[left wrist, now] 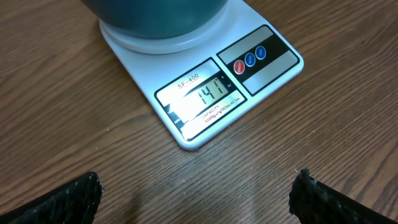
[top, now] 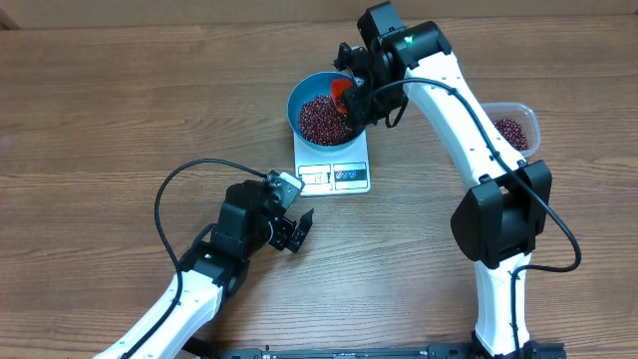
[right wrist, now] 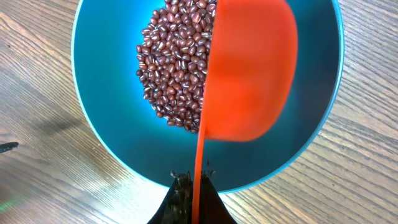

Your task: Scoop item into bowl and weigh 150g on scale

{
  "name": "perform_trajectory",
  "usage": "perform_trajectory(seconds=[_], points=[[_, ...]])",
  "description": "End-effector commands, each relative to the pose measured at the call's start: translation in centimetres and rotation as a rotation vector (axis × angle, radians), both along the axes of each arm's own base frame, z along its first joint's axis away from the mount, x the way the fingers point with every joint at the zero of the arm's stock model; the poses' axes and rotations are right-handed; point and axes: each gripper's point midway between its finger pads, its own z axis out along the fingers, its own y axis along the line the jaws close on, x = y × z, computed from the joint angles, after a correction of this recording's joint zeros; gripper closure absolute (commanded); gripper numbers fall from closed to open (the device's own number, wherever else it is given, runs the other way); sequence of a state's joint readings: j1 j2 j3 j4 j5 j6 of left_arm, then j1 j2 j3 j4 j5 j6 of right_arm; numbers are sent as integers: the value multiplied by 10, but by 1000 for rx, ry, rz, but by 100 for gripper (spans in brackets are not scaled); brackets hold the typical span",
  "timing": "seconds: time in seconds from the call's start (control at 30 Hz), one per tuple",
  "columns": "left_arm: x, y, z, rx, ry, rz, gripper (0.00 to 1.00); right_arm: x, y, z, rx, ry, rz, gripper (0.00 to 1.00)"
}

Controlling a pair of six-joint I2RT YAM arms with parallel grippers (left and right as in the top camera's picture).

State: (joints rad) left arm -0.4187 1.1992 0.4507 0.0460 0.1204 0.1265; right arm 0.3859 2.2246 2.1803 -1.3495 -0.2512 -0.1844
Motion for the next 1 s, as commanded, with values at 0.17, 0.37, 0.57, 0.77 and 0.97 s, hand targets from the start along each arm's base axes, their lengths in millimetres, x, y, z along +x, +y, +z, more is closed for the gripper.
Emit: perform_trajectory(seconds=[0.17, 0.37, 0.57, 0.77, 0.97], points=[[0, -1, -2, -10, 12, 7, 0, 3, 4, 35, 49, -74, 10, 96], [0, -1, -2, -9, 12, 7, 1, 3, 3, 35, 48, -75, 10, 96], [0, -1, -2, -10, 12, 7, 1, 6, -4, 31, -40, -111, 0, 96], [0, -1, -2, -10, 12, 7, 0, 6, -4, 28, -150, -158, 6, 96], [0, -1, -2, -10, 12, 7, 1, 4, -1, 28, -180, -170, 14, 96]])
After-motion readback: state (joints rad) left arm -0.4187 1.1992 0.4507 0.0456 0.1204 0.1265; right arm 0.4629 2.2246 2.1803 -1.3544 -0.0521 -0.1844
